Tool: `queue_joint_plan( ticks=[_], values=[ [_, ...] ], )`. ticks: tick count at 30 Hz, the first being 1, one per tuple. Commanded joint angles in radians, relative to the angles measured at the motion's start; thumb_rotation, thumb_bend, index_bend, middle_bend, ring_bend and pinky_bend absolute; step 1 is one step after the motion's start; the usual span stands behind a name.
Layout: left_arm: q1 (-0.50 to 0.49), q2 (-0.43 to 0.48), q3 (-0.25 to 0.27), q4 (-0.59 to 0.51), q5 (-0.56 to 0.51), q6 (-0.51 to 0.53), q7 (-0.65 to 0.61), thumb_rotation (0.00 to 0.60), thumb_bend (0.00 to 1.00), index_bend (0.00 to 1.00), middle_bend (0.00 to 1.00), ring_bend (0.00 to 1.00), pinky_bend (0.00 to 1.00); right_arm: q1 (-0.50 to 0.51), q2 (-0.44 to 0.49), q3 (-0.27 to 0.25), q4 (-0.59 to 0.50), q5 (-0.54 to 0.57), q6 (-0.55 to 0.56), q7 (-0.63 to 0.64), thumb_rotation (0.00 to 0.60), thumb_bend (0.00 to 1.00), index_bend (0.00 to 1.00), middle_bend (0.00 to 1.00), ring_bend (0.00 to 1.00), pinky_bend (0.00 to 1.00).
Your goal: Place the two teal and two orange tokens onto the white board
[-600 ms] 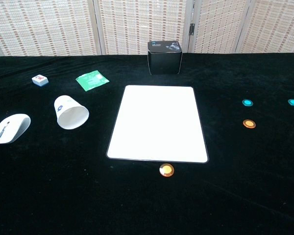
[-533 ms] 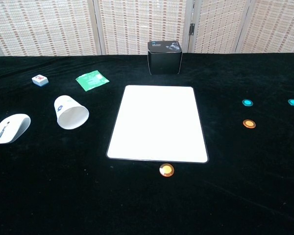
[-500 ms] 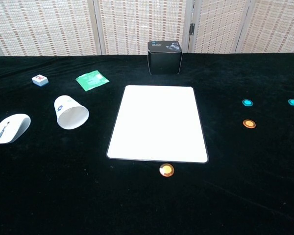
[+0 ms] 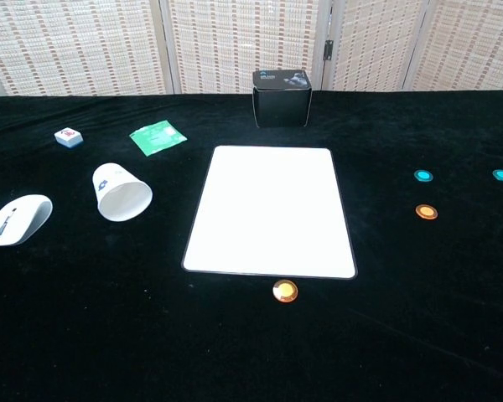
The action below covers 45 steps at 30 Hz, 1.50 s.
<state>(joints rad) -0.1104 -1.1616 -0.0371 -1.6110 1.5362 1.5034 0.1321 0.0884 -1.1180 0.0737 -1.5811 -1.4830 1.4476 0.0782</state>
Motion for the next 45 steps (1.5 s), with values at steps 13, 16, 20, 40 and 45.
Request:
queue_joint_plan(
  ticks=[13, 16, 20, 40, 45],
  values=[
    [0.004, 0.005, 0.003, -0.016, -0.002, 0.0, 0.009, 0.6, 0.33, 0.06, 0.0, 0.03, 0.0, 0.202, -0.093, 0.111, 0.115, 0.247, -0.318, -0.15, 0.6, 0.44, 0.23, 0.07, 0.0, 0.0],
    [0.005, 0.005, 0.003, -0.015, -0.007, -0.002, 0.009, 0.6, 0.33, 0.06, 0.0, 0.03, 0.0, 0.256, -0.132, 0.134, 0.187, 0.319, -0.409, -0.168, 0.6, 0.44, 0.25, 0.08, 0.0, 0.0],
    [0.003, 0.003, 0.005, -0.016, -0.009, -0.007, 0.013, 0.6, 0.33, 0.06, 0.0, 0.03, 0.0, 0.326, -0.182, 0.154, 0.291, 0.398, -0.527, -0.186, 0.6, 0.44, 0.26, 0.08, 0.0, 0.0],
    [0.004, -0.006, 0.003, -0.008, -0.039, -0.027, 0.022, 0.6, 0.33, 0.06, 0.0, 0.03, 0.0, 0.581, -0.475, 0.186, 0.825, 0.593, -0.86, -0.267, 0.6, 0.44, 0.33, 0.11, 0.0, 0.0],
    [0.007, -0.006, 0.003, -0.007, -0.044, -0.026, 0.022, 0.6, 0.33, 0.06, 0.0, 0.03, 0.0, 0.615, -0.528, 0.187, 0.901, 0.596, -0.892, -0.27, 0.6, 0.44, 0.36, 0.12, 0.0, 0.0]
  ],
)
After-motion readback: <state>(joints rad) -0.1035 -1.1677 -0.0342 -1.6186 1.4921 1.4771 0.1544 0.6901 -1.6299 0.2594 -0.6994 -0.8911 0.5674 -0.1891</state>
